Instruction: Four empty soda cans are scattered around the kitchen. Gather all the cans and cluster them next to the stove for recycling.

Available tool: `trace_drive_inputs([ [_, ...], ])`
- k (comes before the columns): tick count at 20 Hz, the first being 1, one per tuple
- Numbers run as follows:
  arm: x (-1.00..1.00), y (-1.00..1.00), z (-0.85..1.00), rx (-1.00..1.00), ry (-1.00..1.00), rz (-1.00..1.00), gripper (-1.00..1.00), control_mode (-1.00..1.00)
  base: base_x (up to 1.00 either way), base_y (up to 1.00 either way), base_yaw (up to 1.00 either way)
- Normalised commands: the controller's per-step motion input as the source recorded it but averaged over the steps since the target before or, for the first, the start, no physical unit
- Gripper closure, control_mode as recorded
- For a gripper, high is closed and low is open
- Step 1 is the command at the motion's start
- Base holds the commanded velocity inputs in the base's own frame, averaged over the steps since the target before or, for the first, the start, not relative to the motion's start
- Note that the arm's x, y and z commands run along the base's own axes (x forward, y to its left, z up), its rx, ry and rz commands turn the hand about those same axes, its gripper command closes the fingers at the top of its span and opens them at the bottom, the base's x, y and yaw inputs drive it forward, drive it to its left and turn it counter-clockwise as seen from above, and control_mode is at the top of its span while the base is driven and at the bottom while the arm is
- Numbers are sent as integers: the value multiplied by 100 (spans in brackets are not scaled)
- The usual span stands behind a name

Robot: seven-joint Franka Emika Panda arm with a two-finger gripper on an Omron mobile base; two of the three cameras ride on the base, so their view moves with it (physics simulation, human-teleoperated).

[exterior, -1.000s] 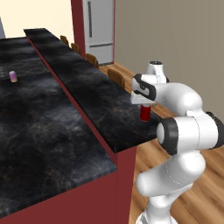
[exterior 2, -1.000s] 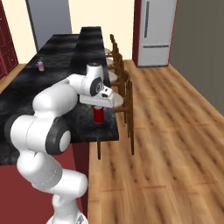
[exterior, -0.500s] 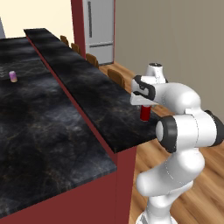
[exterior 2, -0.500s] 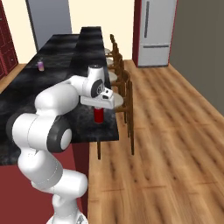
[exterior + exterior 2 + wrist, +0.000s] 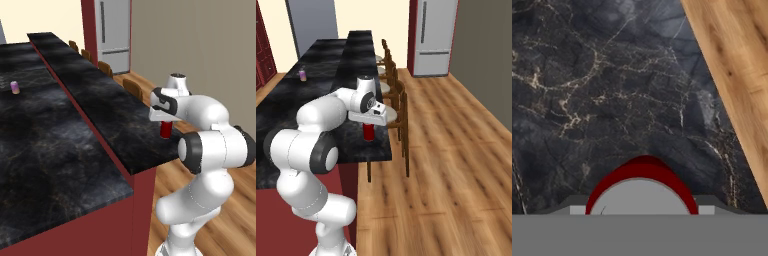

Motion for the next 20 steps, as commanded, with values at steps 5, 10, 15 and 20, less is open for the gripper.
trace_drive_inputs([
  [5,0,-2,3,0,-3,0,100,-100,0,0,0],
  [10,-4,0,25,0,-2,1,100,-100,0,0,0],
  [15,-25,11,26,0,0,4,100,-100,0,0,0],
  [20,-34,25,16,0,0,8,100,-100,0,0,0],
])
